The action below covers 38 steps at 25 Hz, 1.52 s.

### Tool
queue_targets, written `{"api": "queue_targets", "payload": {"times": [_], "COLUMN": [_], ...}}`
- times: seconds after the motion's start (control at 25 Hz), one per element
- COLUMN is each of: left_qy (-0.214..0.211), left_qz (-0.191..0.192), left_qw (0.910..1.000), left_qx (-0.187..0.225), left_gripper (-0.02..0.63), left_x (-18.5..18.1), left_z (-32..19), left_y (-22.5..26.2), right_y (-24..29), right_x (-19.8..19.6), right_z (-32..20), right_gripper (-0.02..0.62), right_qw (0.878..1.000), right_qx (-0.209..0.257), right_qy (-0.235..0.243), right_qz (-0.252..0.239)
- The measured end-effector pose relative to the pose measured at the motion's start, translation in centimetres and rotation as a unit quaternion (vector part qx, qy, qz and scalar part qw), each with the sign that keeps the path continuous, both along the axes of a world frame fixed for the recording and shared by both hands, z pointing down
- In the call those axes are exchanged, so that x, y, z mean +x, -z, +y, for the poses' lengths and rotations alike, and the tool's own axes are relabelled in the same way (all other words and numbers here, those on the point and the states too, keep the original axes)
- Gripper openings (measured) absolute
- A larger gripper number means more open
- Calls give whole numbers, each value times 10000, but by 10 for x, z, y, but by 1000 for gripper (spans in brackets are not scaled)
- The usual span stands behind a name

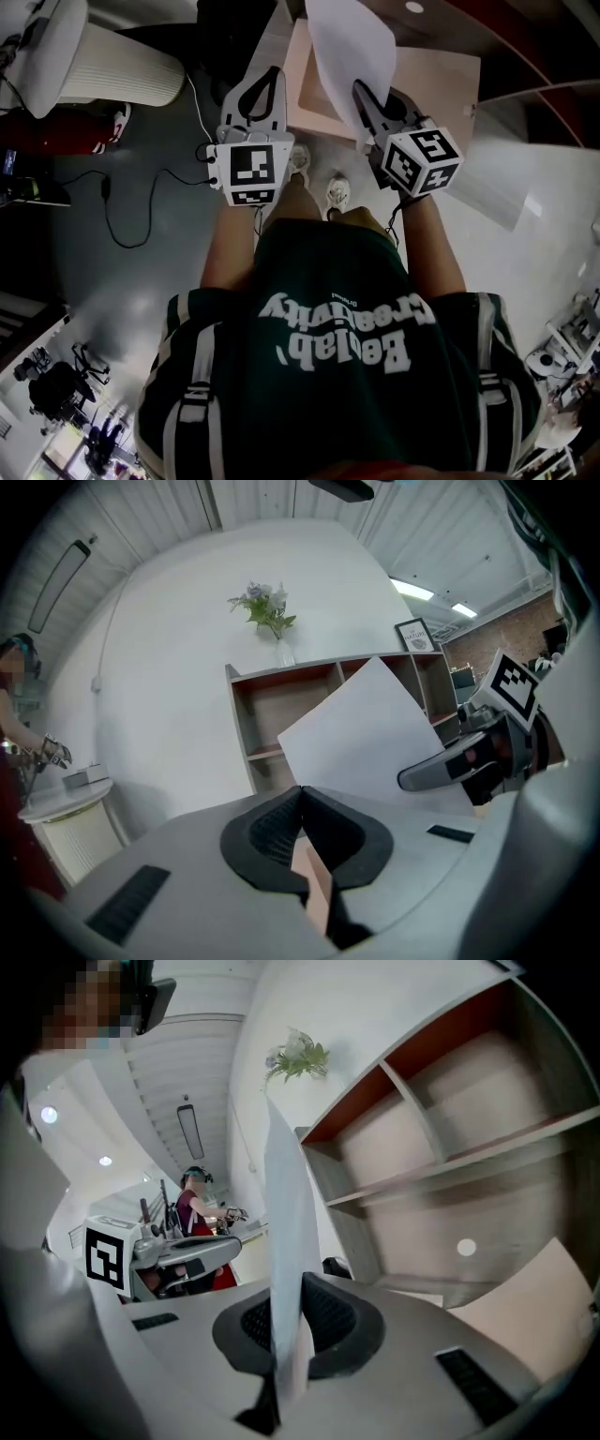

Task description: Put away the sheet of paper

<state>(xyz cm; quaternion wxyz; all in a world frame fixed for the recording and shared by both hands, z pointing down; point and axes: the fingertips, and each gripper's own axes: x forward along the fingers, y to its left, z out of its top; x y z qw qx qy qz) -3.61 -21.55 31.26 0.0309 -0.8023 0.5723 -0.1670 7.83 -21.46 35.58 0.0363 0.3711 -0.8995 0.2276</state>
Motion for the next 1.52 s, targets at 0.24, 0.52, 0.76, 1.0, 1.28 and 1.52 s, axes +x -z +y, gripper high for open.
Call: {"api": "queue_targets", "payload": {"times": [0.24, 0.52, 0.76, 1.0, 1.28, 1.52], "left_qy": [-57, -165, -197, -308, -482, -593], "left_qz": [-17, 28, 63, 51, 29, 79], "left_qw": [9999, 9989, 9978, 9966, 9950, 9939], "left_qx": [-152, -431, -635, -758, -877, -926], "left_gripper": [18, 18, 18, 18, 18, 18], "left_x": [-11, -24, -36, -34, -27, -19], "left_z": [-27, -59, -78, -95, -105, -114], "left_y": [-16, -47, -67, -81, -94, -99], "right_y": [-35, -123, -170, -209, -243, -264], "right_x": [-35, -57, -48, -18, 30, 79], "right_z": [-18, -42, -61, -80, -88, -90], "right_gripper": [34, 34, 34, 34, 34, 34], "right_qw": [9938, 9717, 9645, 9587, 9433, 9242], "right_qx": [-896, -2235, -2619, -2662, -2609, -2715], "right_qy": [334, 195, -249, -503, -580, -737], "right_qz": [-574, -745, -237, 866, 1969, 2584]}}
